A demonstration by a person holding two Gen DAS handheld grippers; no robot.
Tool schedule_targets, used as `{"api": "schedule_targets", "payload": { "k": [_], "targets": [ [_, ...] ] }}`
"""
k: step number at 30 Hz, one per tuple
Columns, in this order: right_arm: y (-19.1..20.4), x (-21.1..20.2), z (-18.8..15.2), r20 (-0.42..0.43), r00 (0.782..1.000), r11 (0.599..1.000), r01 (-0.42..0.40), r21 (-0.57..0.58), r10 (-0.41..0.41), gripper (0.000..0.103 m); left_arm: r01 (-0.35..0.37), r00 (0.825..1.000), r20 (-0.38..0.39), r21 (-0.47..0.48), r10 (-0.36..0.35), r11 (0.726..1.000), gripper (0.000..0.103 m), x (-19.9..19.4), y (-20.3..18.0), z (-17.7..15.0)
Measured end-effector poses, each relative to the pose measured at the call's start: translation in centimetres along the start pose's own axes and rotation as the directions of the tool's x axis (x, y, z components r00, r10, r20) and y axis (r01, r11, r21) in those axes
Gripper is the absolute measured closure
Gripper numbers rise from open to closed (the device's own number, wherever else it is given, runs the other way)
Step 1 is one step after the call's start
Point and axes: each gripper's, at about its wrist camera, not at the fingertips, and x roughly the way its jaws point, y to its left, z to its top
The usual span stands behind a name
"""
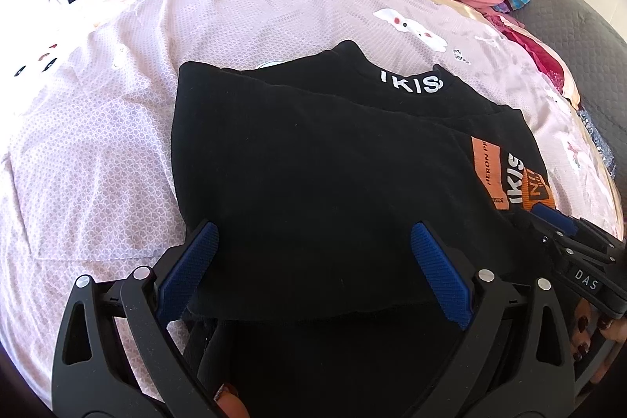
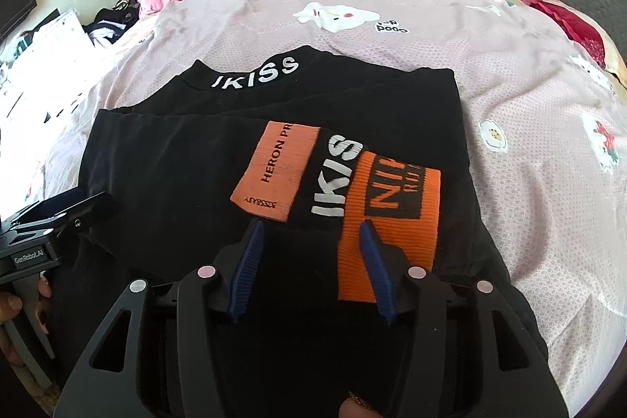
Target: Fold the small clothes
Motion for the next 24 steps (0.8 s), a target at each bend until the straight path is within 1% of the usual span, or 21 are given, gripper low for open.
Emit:
{"api": "schedule_targets", "payload": {
  "k": [6, 11, 13, 15, 18, 20, 22, 24],
  "targets": [
    [-0.3, -0.7, -0.3, 0.01, 1.0, 1.0, 0.004, 0.016, -0.004, 0.047, 0.009, 1.0, 0.008, -0.007, -0.009, 1.0, 0.011, -0.7, 0.1, -0.2],
    [-0.6, -1.2, -0.6, 0.015, 1.0, 1.0, 0.005, 0.028, -0.005, 0.046, 0.017, 1.0, 0.022, -0.013, -0.017, 1.0, 0.011, -1.8, 0.3, -0.4],
    [-0.6, -1.5, -0.7, 0.02, 1.0, 0.999, 0.003, 0.033, -0.004, 0.038, 0.017, 0.999, 0.029, -0.01, -0.017, 1.0, 0.011, -2.1, 0.2, -0.4],
    [-0.6, -1.9, -0.8, 0.026, 1.0, 0.999, 0.001, 0.038, -0.002, 0.038, 0.018, 0.999, 0.038, -0.007, -0.018, 1.0, 0.011, -2.5, 0.3, -0.5],
    [-0.7, -2.3, -0.9, 0.028, 1.0, 0.999, -0.002, 0.041, 0.001, 0.03, 0.015, 0.999, 0.044, -0.003, -0.015, 1.0, 0.011, -2.9, 0.3, -0.5],
    [-0.8, -2.7, -1.0, 0.036, 0.999, 0.999, -0.008, 0.048, 0.006, 0.03, 0.008, 0.999, 0.049, 0.001, -0.008, 1.0, 0.01, -3.2, 0.3, -0.6],
    [-0.9, -2.9, -1.0, 0.037, 0.999, 0.999, -0.011, 0.05, 0.009, 0.025, -0.002, 0.998, 0.055, 0.01, 0.001, 1.0, 0.01, -3.4, 0.2, -0.7],
    [-1.0, -3.3, -1.1, 0.042, 0.999, 0.999, -0.007, 0.047, 0.005, 0.025, -0.01, 0.998, 0.06, 0.023, 0.008, 1.0, 0.01, -3.8, 0.0, -0.9]
  ]
}}
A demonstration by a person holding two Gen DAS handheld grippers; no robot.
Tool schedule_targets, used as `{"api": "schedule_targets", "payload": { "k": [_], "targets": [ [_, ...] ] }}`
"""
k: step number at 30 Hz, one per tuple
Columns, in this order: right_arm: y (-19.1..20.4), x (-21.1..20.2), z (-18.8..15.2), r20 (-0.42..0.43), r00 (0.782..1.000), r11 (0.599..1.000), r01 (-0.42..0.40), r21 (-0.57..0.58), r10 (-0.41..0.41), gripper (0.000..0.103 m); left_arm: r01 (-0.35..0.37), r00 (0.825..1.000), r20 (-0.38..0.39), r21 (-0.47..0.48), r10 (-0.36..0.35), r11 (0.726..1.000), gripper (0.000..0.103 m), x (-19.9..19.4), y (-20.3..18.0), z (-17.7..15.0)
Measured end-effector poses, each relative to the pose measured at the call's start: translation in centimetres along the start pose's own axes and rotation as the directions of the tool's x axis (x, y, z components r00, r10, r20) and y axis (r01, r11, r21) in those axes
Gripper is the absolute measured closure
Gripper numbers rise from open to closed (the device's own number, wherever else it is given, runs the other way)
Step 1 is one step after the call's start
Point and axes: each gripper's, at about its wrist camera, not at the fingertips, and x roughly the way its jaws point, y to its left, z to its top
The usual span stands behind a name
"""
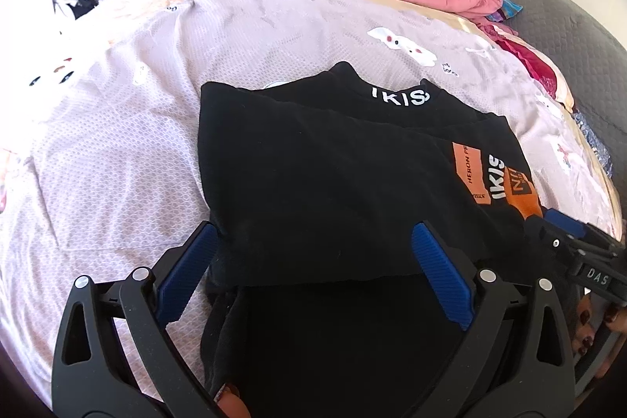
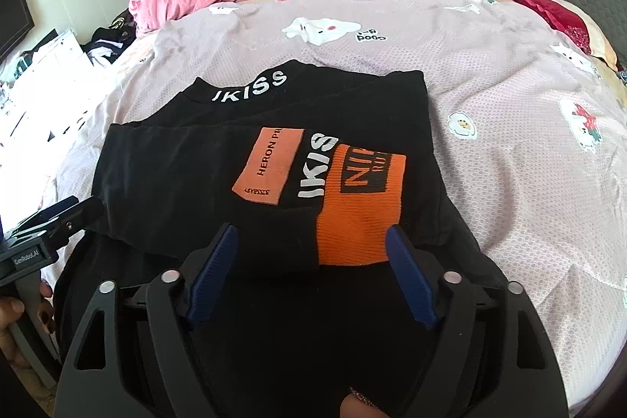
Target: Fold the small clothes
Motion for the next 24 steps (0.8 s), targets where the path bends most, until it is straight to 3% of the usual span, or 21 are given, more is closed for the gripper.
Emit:
{"api": "schedule_targets", "payload": {
  "k": [12, 20, 24],
  "targets": [
    [-1.3, -3.3, 0.1, 0.047, 0.999, 1.0, -0.023, 0.01, 0.022, 0.016, -0.044, 0.997, 0.064, -0.018, 0.045, 0.999, 0.009, -3.4, 0.1, 0.4],
    [-1.7, -5.4, -0.1, 0.083, 0.996, 0.999, -0.044, 0.018, 0.042, 0.016, -0.052, 0.995, 0.085, -0.054, 0.056, 0.997, 0.009, -6.2, -0.5, -1.2],
    [-1.7, -6.5, -0.3, 0.103, 0.993, 0.998, -0.059, 0.013, 0.057, 0.011, -0.064, 0.993, 0.096, -0.057, 0.069, 0.996, 0.009, -7.5, -0.8, -1.7]
  ]
}}
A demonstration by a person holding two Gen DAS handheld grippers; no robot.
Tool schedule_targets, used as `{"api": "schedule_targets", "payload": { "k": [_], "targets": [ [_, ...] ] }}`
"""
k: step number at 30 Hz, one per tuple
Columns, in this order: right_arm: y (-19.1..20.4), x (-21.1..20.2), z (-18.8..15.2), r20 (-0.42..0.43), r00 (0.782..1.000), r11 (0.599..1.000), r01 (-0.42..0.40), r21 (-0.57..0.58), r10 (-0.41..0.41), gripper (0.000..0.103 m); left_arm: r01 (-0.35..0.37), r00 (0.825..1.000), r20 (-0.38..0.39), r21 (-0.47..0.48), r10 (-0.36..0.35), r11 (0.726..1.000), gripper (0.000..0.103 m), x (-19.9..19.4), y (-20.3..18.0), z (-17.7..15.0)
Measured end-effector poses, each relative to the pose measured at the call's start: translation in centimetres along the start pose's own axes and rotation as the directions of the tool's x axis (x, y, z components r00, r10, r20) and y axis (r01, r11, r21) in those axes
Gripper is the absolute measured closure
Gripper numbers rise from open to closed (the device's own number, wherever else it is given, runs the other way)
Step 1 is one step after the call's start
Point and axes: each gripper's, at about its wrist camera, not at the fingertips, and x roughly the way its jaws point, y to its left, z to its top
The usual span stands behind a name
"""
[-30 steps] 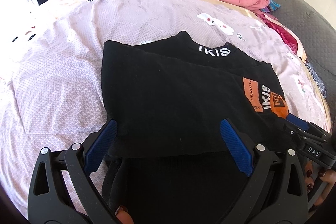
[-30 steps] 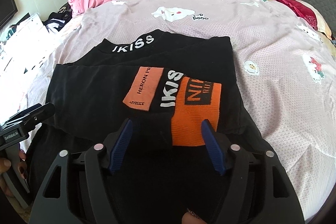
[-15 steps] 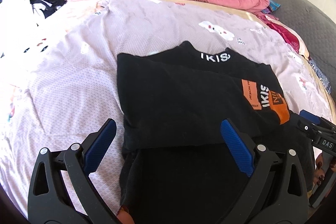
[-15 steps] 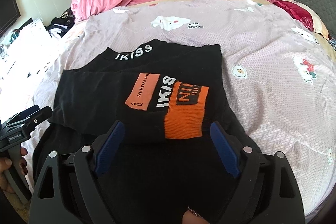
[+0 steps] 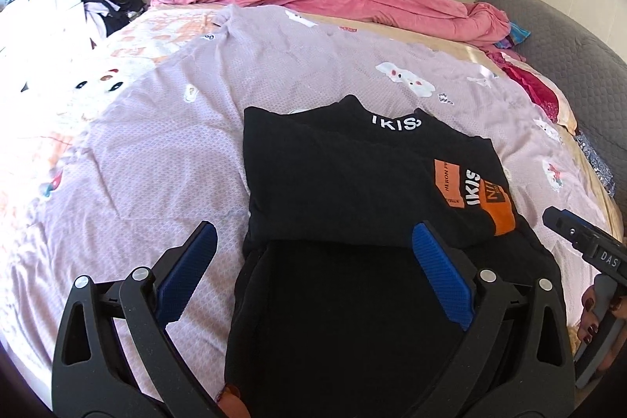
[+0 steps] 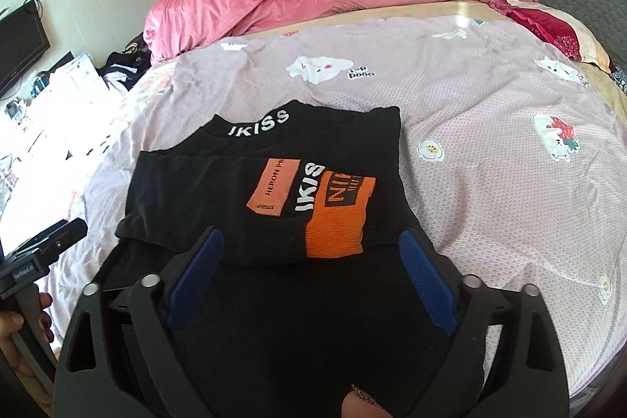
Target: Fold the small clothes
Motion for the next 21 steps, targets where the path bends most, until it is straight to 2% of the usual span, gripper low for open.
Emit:
{"api": "schedule_targets", "payload": {
  "k": [11, 21],
  "targets": [
    [0.3, -3.1, -0.3, 0.044, 0.999, 0.999, -0.002, -0.041, 0.003, 0.008, -0.02, 0.999, 0.036, 0.011, 0.019, 1.0, 0.009, -3.1, -1.3, -0.9],
    [-0.7, -5.2, -1.6, 0.06, 0.998, 1.0, -0.004, -0.03, 0.006, 0.008, -0.028, 0.999, 0.038, 0.002, 0.028, 1.0, 0.009, -4.5, -1.0, -2.1]
  ]
}}
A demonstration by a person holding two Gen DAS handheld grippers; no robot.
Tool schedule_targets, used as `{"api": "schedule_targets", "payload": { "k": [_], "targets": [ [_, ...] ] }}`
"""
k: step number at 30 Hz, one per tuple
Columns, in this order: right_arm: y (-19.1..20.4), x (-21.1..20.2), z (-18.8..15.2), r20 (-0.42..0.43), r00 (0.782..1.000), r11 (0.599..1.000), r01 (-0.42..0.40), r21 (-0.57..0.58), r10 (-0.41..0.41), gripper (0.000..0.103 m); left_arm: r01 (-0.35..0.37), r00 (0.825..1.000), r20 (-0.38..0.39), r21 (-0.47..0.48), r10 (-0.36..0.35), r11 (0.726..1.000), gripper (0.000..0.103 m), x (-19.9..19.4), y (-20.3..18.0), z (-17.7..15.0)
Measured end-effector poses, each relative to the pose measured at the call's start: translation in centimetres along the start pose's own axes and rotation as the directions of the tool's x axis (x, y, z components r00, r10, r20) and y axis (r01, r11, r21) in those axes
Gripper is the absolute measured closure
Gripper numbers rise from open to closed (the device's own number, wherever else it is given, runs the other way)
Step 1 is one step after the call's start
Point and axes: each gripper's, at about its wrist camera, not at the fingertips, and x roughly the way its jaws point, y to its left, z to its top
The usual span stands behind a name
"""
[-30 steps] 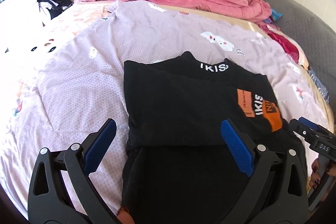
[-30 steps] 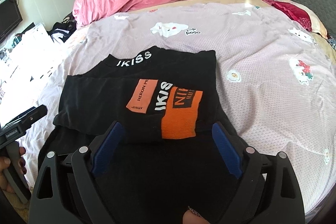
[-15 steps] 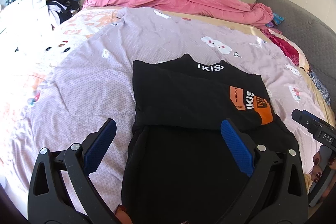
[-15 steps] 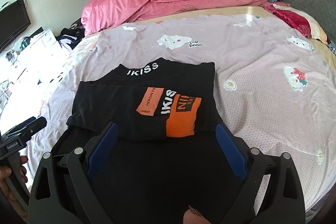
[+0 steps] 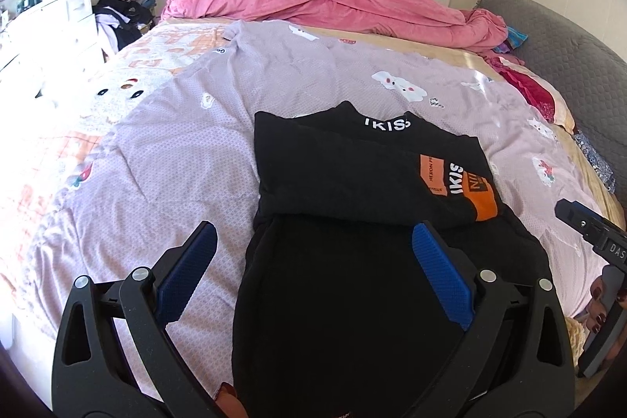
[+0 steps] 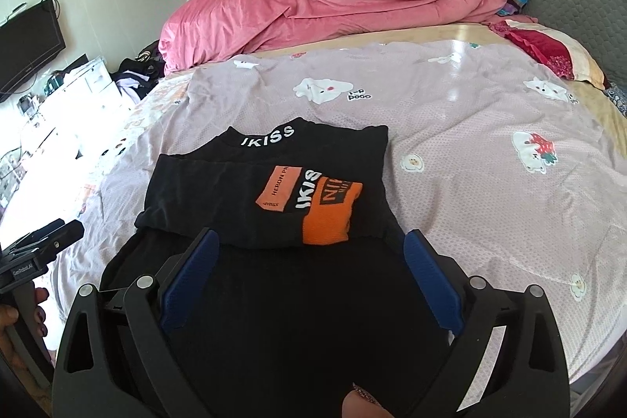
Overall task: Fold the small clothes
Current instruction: 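Move both tools down to the hem of the black shirt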
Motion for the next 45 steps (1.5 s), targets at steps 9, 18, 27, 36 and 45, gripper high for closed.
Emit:
{"api": "schedule_targets", "payload": {
  "k": [9, 18, 27, 36, 45],
  "targets": [
    [-0.8, -0.6, -1.6, -0.017, 1.0, 1.0, 0.02, 0.006, -0.02, 0.008, -0.018, 1.0, -0.024, -0.017, 0.017, 1.0, 0.009, -0.3, 1.3, -1.9],
    [-1.9, -0.5, -3.5, -0.05, 0.998, 0.999, 0.025, 0.023, -0.023, 0.008, -0.046, 0.997, -0.07, -0.038, 0.043, 0.998, 0.009, -0.1, 3.1, -4.5],
    [-2.7, -0.3, -5.3, -0.088, 0.996, 0.999, 0.033, 0.026, -0.03, 0.008, -0.06, 0.991, -0.127, -0.082, 0.049, 0.995, 0.009, 0.3, 5.1, -7.2],
    [-2.9, 0.0, -7.2, -0.131, 0.991, 0.999, 0.034, 0.006, -0.033, 0.008, -0.05, 0.985, -0.169, -0.095, 0.034, 0.994, 0.009, 0.3, 6.1, -9.3],
    [-4.0, -0.4, -9.8, -0.189, 0.981, 0.999, 0.036, -0.003, -0.036, 0.008, -0.001, 0.978, -0.206, -0.122, -0.024, 0.993, 0.009, 0.0, 6.2, -11.6]
  ]
}}
